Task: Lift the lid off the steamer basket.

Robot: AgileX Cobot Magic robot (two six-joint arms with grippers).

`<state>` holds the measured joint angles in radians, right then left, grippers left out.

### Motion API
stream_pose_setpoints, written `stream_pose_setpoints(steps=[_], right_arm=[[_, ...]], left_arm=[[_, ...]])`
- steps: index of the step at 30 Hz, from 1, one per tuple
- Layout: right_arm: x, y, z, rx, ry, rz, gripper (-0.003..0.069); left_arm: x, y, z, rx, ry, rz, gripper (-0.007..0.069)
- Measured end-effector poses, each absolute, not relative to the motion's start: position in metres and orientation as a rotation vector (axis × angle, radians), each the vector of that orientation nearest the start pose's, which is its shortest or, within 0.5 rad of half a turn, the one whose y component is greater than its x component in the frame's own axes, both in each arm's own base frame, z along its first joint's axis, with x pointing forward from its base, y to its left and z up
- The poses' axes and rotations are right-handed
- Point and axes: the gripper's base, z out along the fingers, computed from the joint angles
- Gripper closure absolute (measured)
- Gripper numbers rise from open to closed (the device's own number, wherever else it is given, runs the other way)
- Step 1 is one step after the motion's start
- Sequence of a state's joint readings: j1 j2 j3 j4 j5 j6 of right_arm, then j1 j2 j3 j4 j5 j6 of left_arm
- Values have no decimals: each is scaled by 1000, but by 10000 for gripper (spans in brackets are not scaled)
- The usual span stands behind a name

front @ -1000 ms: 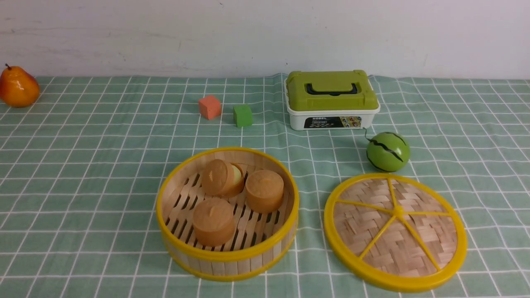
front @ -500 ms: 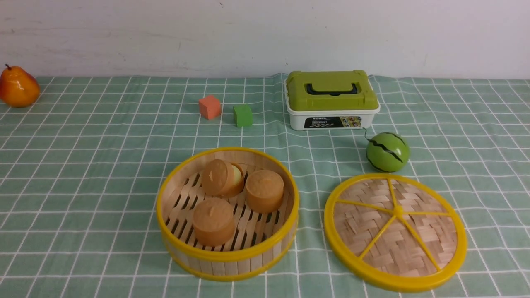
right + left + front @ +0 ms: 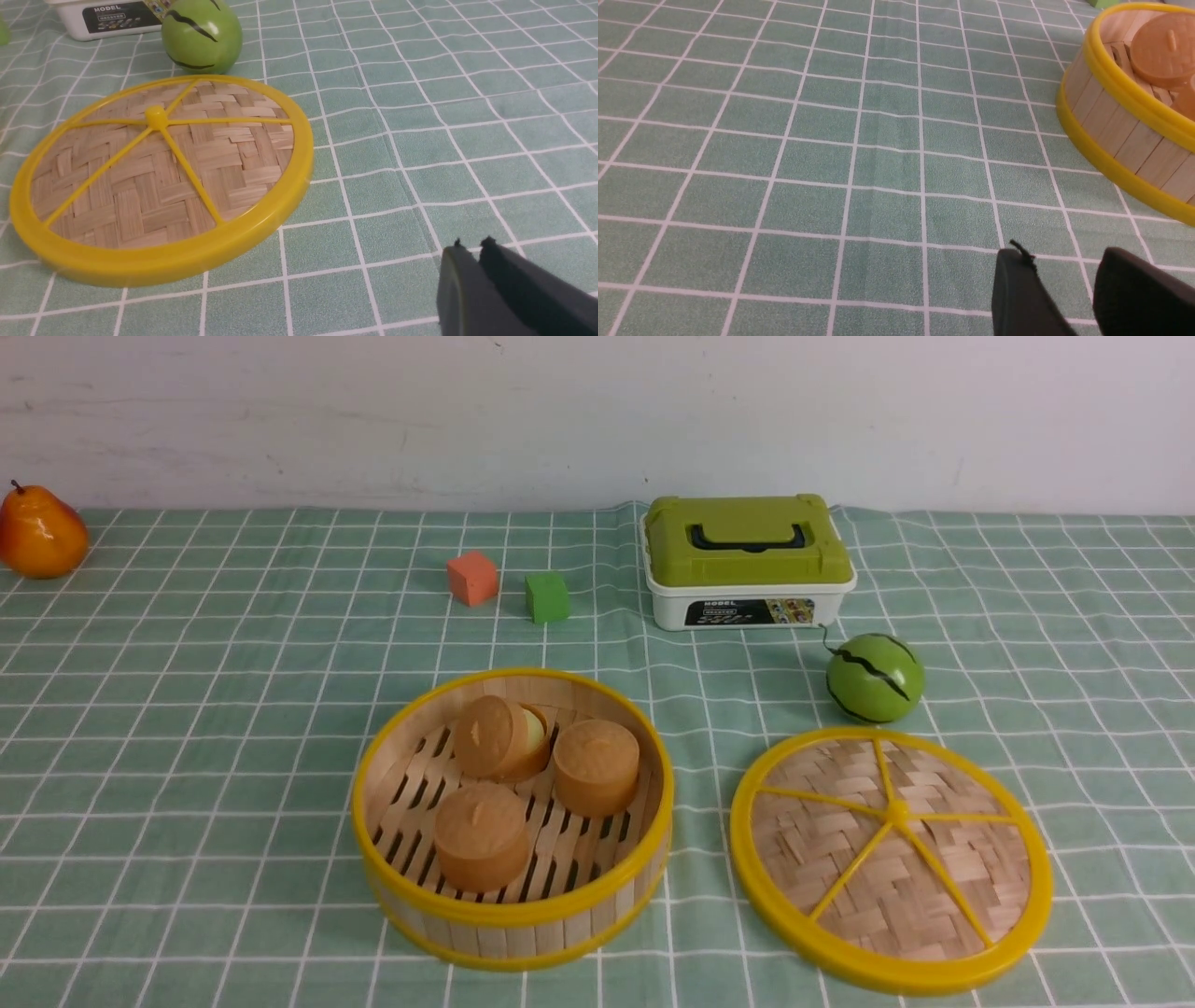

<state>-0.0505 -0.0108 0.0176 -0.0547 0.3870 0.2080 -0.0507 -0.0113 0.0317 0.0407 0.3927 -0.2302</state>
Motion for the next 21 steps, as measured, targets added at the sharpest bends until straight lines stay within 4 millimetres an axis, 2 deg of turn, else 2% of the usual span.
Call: stream_pose_setpoints(steps=[21], right_arm=[[52,-5,173,209,1865,54,603]], left_arm=[[52,-1,168,-145,1894,-151,386]])
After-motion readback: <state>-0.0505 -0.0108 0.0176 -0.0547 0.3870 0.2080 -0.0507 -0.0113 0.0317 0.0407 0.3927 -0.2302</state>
